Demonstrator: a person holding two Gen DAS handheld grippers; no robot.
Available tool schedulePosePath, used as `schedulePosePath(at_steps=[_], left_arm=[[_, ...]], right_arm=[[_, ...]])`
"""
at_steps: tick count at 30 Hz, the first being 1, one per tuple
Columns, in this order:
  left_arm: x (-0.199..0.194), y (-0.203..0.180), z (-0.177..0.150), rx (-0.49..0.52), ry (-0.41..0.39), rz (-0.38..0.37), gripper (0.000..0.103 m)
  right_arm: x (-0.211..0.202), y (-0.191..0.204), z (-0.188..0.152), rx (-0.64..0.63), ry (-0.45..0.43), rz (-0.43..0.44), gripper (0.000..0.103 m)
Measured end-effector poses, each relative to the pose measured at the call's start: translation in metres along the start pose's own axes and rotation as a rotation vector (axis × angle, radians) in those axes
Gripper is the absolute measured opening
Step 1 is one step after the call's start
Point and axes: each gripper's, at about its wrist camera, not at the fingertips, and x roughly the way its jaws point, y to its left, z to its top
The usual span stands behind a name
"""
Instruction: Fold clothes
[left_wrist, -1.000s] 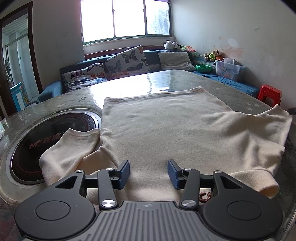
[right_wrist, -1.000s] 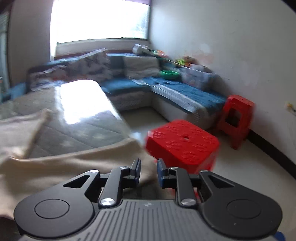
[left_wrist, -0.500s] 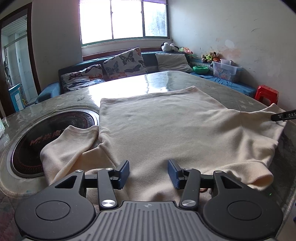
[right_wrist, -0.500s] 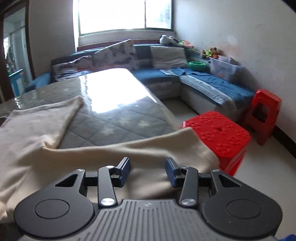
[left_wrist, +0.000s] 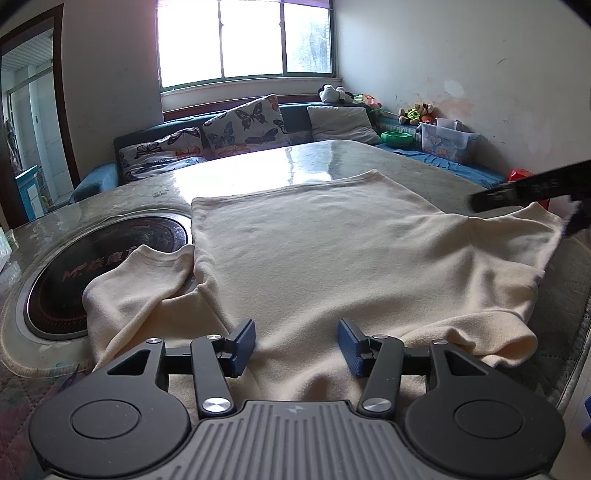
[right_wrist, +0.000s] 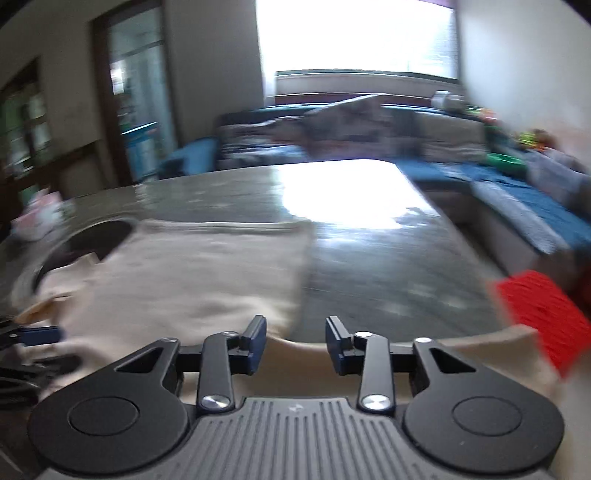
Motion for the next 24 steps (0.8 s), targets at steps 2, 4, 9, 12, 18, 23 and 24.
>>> schedulePosePath(at_steps=[2, 4, 9, 12, 18, 23, 24], left_arm=[[-0.001, 0.002, 0.0, 0.0, 0.003, -0.005, 0.054], [-0.003, 0.004, 0.001, -0.004, 0.007, -0.012, 0.056], [-0.005, 0.026, 0.006, -0.077, 0.008, 0.008, 0.056], [-0.004, 0.05, 0.006, -0.162, 0.029, 0.003, 0.055], [0.001, 0.081, 0.006, -0.211, 0.034, 0.104, 0.054], [0.004, 0.098, 0.005, -0.224, 0.026, 0.359, 0.049], [0.003, 0.103, 0.004, -0.251, 0.032, 0.395, 0.05]], right_arm=[[0.012, 0.013, 0.004, -0.03, 0.012, 0.053, 0.033], [0.024, 0.021, 0.003, -0.05, 0.037, 0.075, 0.033], [0.041, 0.032, -0.008, -0.087, 0.098, 0.051, 0.033], [0.039, 0.033, -0.009, -0.098, 0.095, 0.046, 0.034], [0.041, 0.035, -0.006, -0.11, 0.109, 0.04, 0.036], [0.042, 0.033, -0.005, -0.106, 0.113, 0.039, 0.039], [0.042, 0.033, -0.005, -0.108, 0.112, 0.038, 0.04]])
